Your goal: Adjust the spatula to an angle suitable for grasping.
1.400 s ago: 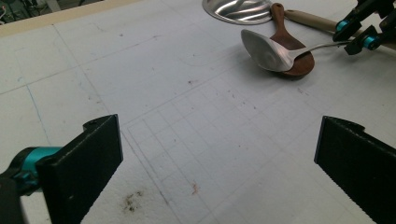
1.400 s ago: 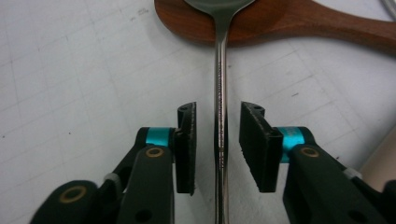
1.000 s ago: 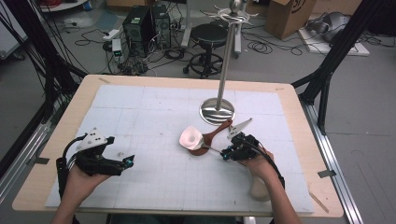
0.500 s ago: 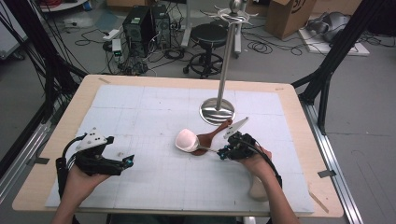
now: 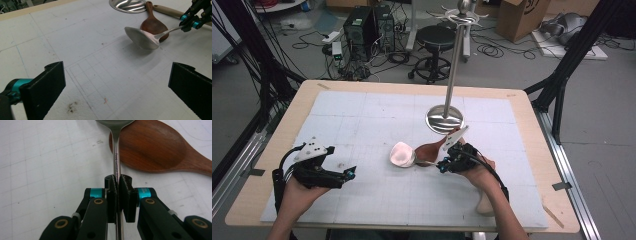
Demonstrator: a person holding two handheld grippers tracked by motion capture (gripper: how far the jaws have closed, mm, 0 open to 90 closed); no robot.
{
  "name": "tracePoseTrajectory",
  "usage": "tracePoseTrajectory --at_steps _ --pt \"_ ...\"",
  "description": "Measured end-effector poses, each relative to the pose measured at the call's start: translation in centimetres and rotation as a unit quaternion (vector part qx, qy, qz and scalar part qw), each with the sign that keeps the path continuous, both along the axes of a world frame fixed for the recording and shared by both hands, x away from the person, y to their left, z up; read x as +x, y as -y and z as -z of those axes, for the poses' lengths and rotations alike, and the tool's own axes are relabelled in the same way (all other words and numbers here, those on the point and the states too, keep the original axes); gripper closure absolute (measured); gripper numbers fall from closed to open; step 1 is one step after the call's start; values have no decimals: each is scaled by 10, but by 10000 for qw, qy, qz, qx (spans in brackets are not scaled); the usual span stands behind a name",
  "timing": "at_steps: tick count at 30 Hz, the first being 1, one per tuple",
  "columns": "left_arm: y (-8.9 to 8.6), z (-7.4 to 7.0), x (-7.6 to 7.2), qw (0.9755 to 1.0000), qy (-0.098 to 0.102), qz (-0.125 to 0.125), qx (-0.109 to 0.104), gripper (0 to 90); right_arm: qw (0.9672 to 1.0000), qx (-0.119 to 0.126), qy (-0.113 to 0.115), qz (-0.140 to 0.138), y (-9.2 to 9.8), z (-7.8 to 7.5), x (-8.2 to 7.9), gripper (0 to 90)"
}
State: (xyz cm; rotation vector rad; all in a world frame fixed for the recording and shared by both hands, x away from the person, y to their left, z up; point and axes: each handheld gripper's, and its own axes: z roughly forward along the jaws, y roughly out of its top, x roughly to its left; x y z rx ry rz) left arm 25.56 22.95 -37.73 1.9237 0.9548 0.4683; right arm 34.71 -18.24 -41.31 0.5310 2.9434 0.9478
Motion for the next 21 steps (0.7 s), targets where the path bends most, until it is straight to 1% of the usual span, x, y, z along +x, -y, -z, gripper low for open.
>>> tracePoseTrajectory --at_steps 2,3,5,12,13,16,20,21 --pt "0 0 0 10000 -2 9 -1 17 10000 -1 -23 -14 -1 0 0 845" --pt "0 0 0 10000 -9 1 -8 17 9999 -1 -45 -106 -3 0 -1 844" --pt "1 0 0 10000 -3 4 -3 17 9999 -9 -70 -106 -5 0 -2 845" --pt "0 0 0 10000 3 15 11 17 9995 37 -54 -324 -12 1 -4 844" --pt "1 0 0 10000 0 23 5 17 9993 24 -46 -376 -13 2 -4 844" --pt "1 0 0 10000 2 25 6 17 9992 5 -74 -380 -14 2 -4 844" --pt "1 0 0 10000 -2 27 16 17 9989 -51 -113 -461 -16 6 -4 843" --pt "1 0 0 10000 2 18 12 17 9987 -83 -154 -476 -17 6 -4 843"
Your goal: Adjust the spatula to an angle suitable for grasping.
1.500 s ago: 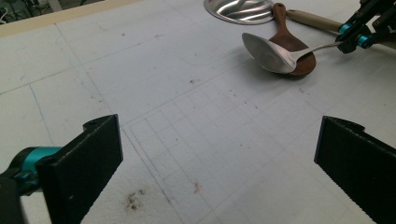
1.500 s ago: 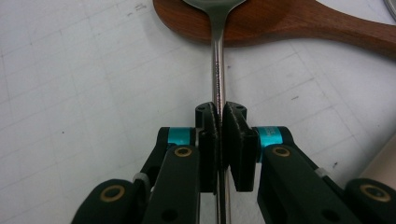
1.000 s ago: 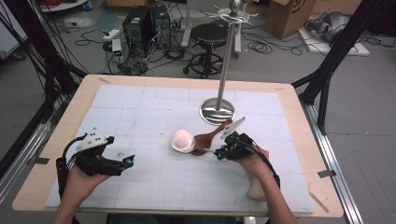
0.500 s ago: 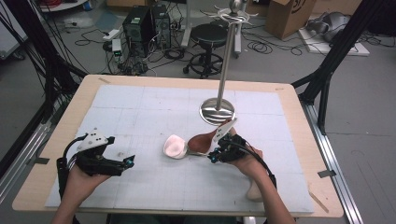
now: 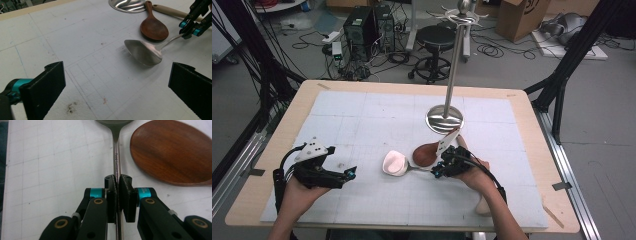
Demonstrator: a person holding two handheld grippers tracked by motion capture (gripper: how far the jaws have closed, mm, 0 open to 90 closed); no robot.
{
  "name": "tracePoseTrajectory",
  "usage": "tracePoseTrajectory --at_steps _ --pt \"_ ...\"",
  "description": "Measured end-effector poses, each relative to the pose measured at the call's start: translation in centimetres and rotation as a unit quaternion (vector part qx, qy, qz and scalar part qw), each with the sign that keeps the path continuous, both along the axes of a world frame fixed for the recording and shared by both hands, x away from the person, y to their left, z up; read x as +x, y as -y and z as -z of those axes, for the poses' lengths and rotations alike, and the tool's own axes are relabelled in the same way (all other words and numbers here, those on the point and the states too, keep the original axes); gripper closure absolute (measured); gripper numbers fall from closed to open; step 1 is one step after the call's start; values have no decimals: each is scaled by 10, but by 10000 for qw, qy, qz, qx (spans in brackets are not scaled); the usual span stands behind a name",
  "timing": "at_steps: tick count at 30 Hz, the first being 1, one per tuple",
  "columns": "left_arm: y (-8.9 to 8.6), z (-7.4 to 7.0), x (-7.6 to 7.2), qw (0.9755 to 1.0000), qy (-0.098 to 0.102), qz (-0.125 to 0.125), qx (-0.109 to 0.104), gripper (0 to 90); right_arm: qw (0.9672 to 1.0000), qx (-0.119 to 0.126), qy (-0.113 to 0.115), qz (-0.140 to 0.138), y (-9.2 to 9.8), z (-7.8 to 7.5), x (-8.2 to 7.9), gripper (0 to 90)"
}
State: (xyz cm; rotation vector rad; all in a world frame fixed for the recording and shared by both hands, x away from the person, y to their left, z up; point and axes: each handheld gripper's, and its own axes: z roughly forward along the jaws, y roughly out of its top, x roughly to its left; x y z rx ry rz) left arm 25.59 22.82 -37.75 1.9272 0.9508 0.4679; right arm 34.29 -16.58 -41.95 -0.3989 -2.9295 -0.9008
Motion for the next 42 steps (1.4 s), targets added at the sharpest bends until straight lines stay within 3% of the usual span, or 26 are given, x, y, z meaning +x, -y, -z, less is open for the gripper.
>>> tracePoseTrajectory --at_steps 8,13,20,34,42 --pt "1 0 0 10000 -3 24 17 17 9998 91 -148 15 4 4 2 822" --pt "1 0 0 10000 -10 29 26 17 9994 170 -258 165 15 3 1 722" --pt "2 2 1 10000 -38 54 8 17 9982 439 -211 347 34 1 -7 636" --pt "2 3 1 9999 -47 98 -14 17 9981 349 -39 513 66 -6 -19 607" --pt "2 4 1 9999 -51 122 -23 17 9977 294 -173 577 80 2 -23 619"
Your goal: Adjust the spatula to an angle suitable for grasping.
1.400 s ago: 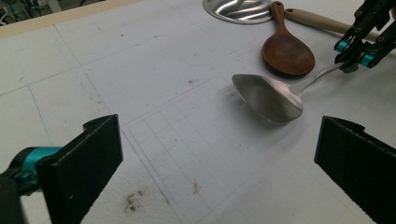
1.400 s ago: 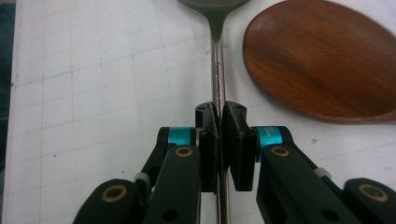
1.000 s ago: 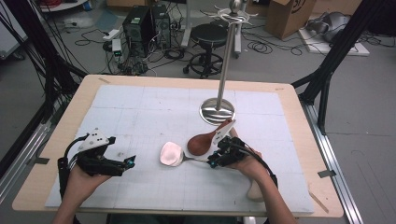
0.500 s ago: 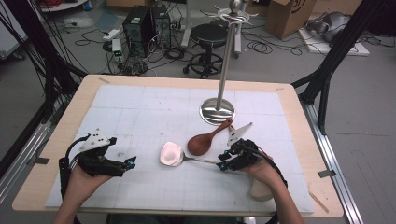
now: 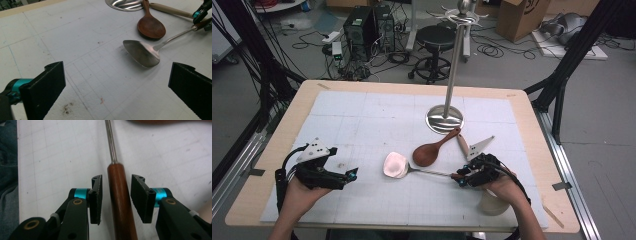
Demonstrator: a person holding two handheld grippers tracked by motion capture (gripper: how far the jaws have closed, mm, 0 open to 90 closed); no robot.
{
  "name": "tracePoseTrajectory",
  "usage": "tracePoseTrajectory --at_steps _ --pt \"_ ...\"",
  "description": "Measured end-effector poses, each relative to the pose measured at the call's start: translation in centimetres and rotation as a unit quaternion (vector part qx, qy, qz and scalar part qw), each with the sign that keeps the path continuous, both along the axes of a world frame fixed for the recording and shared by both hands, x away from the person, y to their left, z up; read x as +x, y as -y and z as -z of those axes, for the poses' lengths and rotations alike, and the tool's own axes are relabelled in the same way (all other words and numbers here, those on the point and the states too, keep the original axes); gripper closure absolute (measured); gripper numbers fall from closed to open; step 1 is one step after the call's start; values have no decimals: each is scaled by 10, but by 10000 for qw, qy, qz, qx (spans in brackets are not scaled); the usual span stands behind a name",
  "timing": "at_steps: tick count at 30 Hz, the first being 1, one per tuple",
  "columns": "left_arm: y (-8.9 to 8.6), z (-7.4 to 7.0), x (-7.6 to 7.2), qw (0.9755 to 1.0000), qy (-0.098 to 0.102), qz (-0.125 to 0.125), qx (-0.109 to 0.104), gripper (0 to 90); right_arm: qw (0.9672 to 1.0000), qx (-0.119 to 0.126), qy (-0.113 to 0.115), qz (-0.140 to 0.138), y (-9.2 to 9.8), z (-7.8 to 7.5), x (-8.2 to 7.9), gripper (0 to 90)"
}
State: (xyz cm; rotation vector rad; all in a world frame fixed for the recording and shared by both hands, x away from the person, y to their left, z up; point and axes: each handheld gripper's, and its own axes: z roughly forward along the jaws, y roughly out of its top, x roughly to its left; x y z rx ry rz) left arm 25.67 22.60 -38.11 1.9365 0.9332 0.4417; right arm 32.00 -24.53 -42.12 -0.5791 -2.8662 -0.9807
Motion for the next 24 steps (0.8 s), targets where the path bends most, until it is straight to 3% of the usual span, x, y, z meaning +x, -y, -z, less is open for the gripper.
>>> tracePoseTrajectory --at_steps 5,12,16,24 --pt "1 1 1 10000 -28 36 32 17 10000 18 4 28 5 4 0 669" --pt "2 2 1 10000 -20 38 4 17 9999 0 66 -155 2 2 0 720" --pt "4 3 1 9999 -52 113 21 17 9995 -32 178 -256 -5 -4 -3 730" --pt "9 5 2 9997 -87 245 -13 18 9991 147 232 -309 -19 -16 2 730"
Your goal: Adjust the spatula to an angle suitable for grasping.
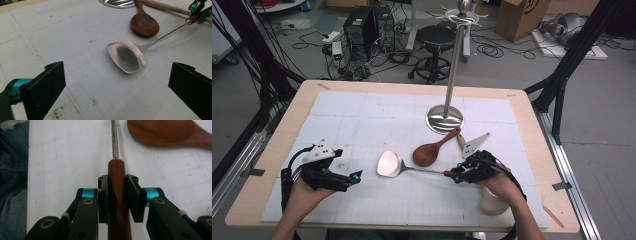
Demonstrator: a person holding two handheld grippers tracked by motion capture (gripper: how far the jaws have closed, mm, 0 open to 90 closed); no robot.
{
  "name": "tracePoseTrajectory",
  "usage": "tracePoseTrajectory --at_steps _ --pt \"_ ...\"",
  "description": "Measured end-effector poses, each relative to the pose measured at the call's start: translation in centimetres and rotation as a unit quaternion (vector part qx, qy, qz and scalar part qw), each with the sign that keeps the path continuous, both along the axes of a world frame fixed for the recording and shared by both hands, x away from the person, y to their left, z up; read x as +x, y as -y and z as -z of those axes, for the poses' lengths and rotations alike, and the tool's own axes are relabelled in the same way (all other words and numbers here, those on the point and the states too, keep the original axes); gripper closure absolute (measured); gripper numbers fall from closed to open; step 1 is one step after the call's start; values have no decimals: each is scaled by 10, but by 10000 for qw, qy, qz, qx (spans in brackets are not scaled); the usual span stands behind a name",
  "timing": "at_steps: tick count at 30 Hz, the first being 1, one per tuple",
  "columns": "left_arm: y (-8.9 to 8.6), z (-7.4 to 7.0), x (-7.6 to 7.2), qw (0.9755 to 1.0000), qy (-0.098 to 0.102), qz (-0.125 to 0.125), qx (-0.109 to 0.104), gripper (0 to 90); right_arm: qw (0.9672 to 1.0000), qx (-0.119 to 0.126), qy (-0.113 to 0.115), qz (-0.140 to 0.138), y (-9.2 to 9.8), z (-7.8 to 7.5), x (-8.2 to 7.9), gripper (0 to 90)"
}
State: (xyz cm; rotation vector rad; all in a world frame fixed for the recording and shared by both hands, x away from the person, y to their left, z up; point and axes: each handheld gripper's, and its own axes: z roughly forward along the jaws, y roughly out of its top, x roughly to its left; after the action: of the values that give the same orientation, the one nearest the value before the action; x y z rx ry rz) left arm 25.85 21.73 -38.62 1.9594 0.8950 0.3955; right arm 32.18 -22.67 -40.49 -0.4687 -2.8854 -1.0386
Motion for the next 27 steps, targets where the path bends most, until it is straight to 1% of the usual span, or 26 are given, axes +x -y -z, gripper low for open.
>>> tracePoseTrajectory --at_steps 1,3,4,8,13,16,18,21,23,27 --pt "0 0 0 10000 -3 11 3 18 10000 40 7 -27 -2 -1 1 731" --pt "1 0 0 10000 -5 12 -9 18 10000 28 7 -23 -3 -1 1 731" --pt "1 0 0 10000 0 45 -1 18 10000 38 7 -69 -8 -2 3 731" --pt "1 0 0 10000 8 75 -15 18 9999 97 27 -127 -15 -4 5 731" --pt "1 1 0 10000 3 64 -45 18 9998 108 16 -179 -20 -7 7 731" --pt "0 1 0 9999 0 102 -72 18 9998 106 21 -194 -25 -9 8 731" --pt "0 1 1 9999 -2 123 -93 18 9997 147 24 -215 -30 -10 9 731" --pt "0 1 2 9998 -18 142 -107 18 9996 127 21 -244 -33 -11 9 731" --pt "1 2 3 9997 -25 211 -100 18 9996 106 8 -271 -38 -12 10 731" --pt "3 3 3 9996 -62 259 -135 18 9994 147 16 -307 -42 -14 12 731"
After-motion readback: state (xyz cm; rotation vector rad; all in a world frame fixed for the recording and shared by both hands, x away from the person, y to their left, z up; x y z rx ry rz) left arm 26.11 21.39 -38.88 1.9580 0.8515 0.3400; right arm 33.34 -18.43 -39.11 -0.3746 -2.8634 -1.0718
